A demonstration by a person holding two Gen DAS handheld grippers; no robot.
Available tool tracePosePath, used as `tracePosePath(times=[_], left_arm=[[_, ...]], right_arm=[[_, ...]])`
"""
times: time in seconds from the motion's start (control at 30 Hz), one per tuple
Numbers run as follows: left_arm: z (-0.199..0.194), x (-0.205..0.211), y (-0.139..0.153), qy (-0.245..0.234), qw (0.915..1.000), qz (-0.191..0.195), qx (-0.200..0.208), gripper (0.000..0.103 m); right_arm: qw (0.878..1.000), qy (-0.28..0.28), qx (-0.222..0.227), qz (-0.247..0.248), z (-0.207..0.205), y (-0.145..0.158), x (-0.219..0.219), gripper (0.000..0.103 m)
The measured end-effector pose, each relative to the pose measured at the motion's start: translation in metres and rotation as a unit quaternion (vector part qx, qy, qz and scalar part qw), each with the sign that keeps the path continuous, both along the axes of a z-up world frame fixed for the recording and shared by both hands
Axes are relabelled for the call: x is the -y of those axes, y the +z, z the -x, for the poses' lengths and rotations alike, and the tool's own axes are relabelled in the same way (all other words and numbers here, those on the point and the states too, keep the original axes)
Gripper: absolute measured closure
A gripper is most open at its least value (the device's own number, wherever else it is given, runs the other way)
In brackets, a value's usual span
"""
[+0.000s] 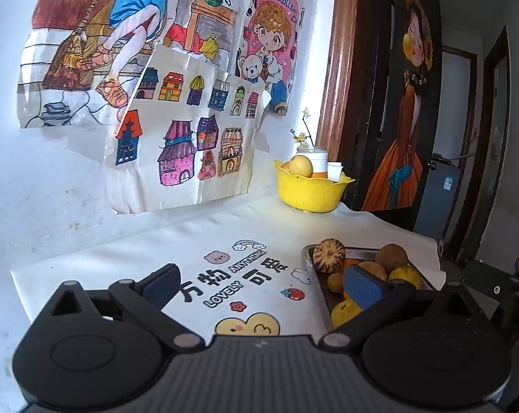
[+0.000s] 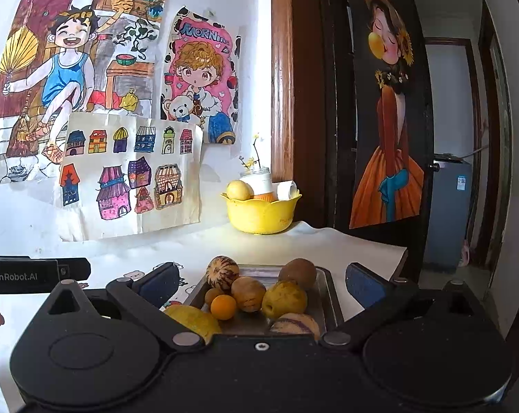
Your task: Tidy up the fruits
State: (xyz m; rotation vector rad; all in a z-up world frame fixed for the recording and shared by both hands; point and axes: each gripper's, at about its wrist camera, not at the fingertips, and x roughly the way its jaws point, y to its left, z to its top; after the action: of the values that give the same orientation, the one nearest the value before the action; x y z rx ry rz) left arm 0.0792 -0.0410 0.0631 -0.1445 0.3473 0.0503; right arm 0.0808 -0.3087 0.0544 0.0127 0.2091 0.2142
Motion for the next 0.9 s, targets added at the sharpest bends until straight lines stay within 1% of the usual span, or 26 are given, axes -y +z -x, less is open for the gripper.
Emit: tracePosePath(times=[0.27,0.5,0.7,0.9], left_arm=[[0.014,-0.009,-0.009,-0.005,0.9999,-0.011,-0.008,0.000],[0.022,-0.018,-0.016,-0.004,0.9999,0.004,-0.011,0.000],[0.031,-0.024,-0.018,0.001,0.9999,0.004,-0.010,0.000],[0.039,-0.031,-0.020,0.007,0.9999,0.006,-0.014,0.000]], right_arm=[[1.000,-0.009,-0.005,0.000,0.017,-0.004,-0.009,0.001],[1.000,-0.018,0.001,-0.002,0.028,-0.004,-0.011,0.001],[1.000,-0.021,0.007,-0.006,0.039,-0.004,-0.013,0.001],[1.000,-0.009,0.011,-0.005,0.047,-0.009,-0.021,0.001]])
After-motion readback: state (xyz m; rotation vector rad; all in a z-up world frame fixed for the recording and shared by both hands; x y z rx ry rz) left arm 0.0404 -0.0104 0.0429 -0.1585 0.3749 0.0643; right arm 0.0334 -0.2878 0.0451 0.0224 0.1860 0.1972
